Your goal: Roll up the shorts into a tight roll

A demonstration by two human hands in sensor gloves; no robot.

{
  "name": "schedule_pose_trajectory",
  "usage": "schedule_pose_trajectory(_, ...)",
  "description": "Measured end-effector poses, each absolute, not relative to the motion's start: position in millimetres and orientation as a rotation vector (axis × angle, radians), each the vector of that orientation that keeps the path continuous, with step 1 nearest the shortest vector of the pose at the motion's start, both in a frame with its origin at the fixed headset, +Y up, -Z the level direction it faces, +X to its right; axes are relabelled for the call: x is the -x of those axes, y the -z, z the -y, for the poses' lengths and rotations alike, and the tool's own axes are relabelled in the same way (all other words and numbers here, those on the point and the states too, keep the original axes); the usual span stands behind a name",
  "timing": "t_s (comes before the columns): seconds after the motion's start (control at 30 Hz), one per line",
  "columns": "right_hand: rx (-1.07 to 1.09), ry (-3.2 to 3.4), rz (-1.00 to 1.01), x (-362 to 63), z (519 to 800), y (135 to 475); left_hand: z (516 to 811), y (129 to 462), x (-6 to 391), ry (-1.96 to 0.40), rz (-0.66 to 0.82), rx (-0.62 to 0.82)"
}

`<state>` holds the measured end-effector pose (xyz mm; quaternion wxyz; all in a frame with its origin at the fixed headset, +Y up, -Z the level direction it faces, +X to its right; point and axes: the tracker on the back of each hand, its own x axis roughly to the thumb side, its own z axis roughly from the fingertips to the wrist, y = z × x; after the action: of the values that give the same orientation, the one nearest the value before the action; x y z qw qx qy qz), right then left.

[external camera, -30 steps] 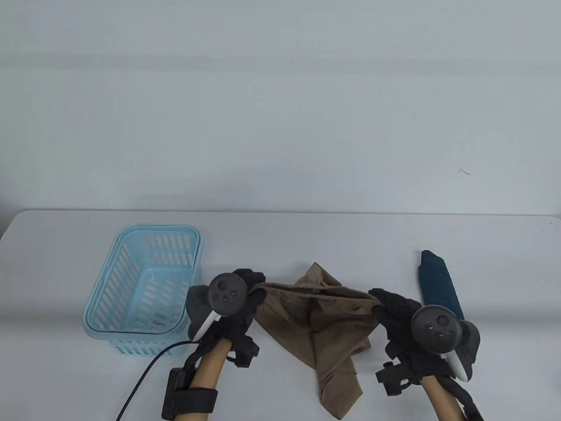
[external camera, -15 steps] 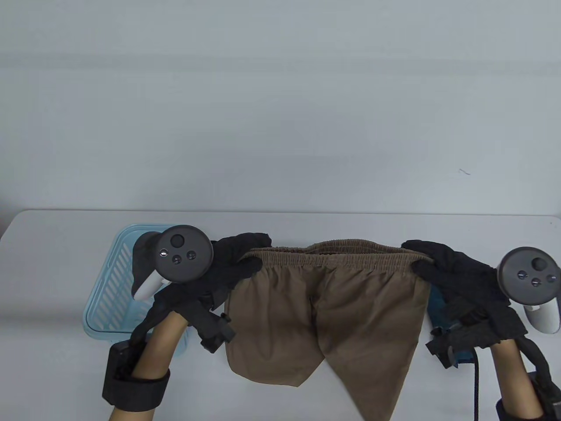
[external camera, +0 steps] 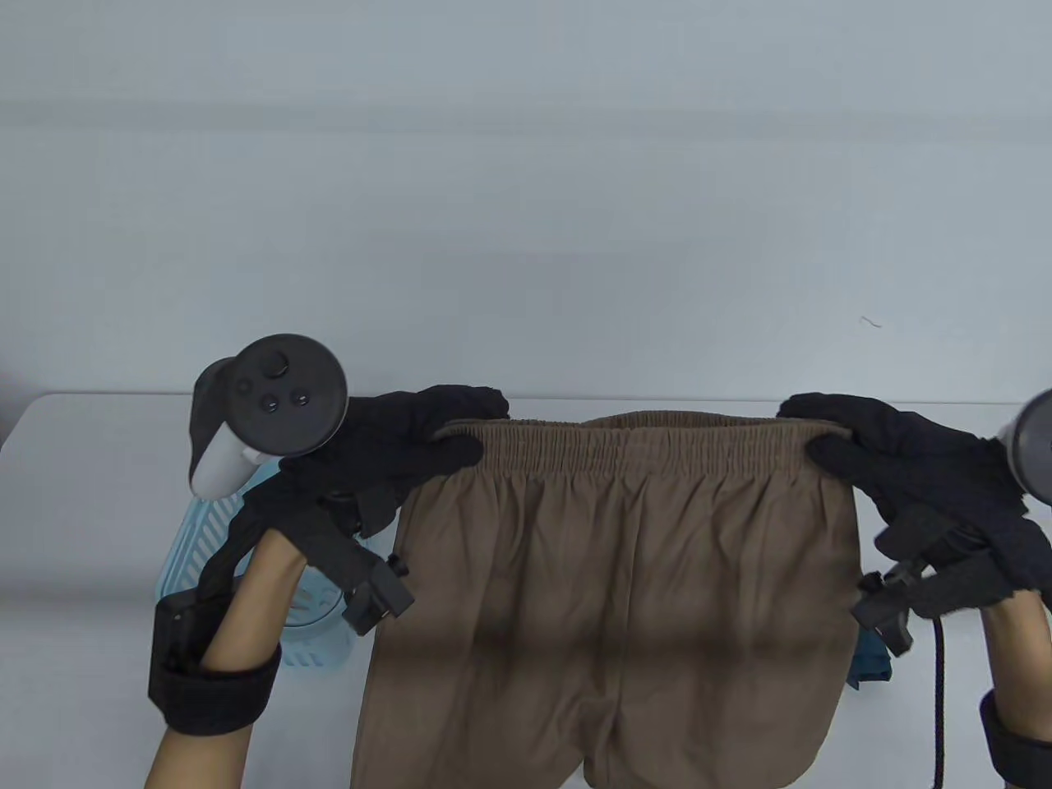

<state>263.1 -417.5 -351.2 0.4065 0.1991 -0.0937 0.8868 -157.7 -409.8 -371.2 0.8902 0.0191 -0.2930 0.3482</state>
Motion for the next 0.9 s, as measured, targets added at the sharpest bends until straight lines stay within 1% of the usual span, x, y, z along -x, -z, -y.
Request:
schedule_pose_trajectory(0.03, -0.437, -2.280, 0.218, -260.3, 428.7, 372.3, 418.4, 389.3, 154.1, -0.676, 0.548, -0.033)
schedule_pose_trajectory(0.13, -0.260, -2.308, 0.176, -248.9, 459.2, 421.5, 437.7, 435.0, 143.3, -0.548, 0.385, -0.041)
schedule_pose_trajectory(0.2, -0.181, -2.314, 0.206, -242.7, 466.1, 441.8, 441.4, 454.6, 140.3, -0.514, 0.299, -0.070)
schedule_pose_trajectory(0.23, -0.154, -2.323, 0.244, -240.8, 464.2, 447.2, 439.6, 460.1, 139.5, -0.521, 0.256, -0.094)
schedule_pose_trajectory(0.27, -0.115, -2.332, 0.341, -237.7, 457.1, 451.6, 433.4, 463.6, 138.8, -0.546, 0.226, -0.145)
schedule_pose_trajectory(0.33, -0.089, -2.357, 0.569, -232.9, 435.1, 446.7, 418.0, 458.5, 138.0, -0.597, 0.192, -0.261)
schedule_pose_trajectory(0.4, -0.153, -2.340, 0.744, -231.2, 417.1, 432.7, 402.2, 443.3, 139.7, -0.620, 0.188, -0.354)
schedule_pose_trajectory(0.47, -0.230, -2.303, 0.813, -231.8, 410.5, 415.5, 397.6, 428.4, 143.3, -0.623, 0.220, -0.409)
schedule_pose_trajectory(0.53, -0.316, -2.300, 0.812, -232.1, 415.3, 404.7, 403.3, 417.4, 144.2, -0.616, 0.253, -0.412)
schedule_pose_trajectory(0.63, -0.356, -2.376, 0.659, -232.6, 448.0, 395.6, 435.6, 404.7, 139.7, -0.481, 0.279, -0.349)
schedule_pose_trajectory(0.67, -0.349, -2.399, 0.594, -233.3, 467.8, 395.0, 452.8, 402.5, 136.9, -0.425, 0.283, -0.302)
schedule_pose_trajectory(0.7, -0.342, -2.412, 0.555, -233.5, 480.6, 394.7, 466.8, 401.1, 134.5, -0.395, 0.282, -0.265)
schedule_pose_trajectory(0.77, -0.321, -2.456, 0.432, -234.5, 526.0, 394.3, 511.9, 397.0, 127.6, -0.337, 0.280, -0.174)
schedule_pose_trajectory(0.8, -0.312, -2.471, 0.394, -234.7, 542.5, 393.8, 527.6, 395.8, 125.0, -0.324, 0.286, -0.143)
schedule_pose_trajectory(0.83, -0.295, -2.508, 0.337, -235.2, 572.5, 392.0, 556.6, 392.6, 120.3, -0.295, 0.293, -0.087)
schedule_pose_trajectory(0.9, -0.285, -2.563, 0.267, -235.2, 606.7, 389.8, 592.7, 388.1, 113.8, -0.256, 0.305, -0.016)
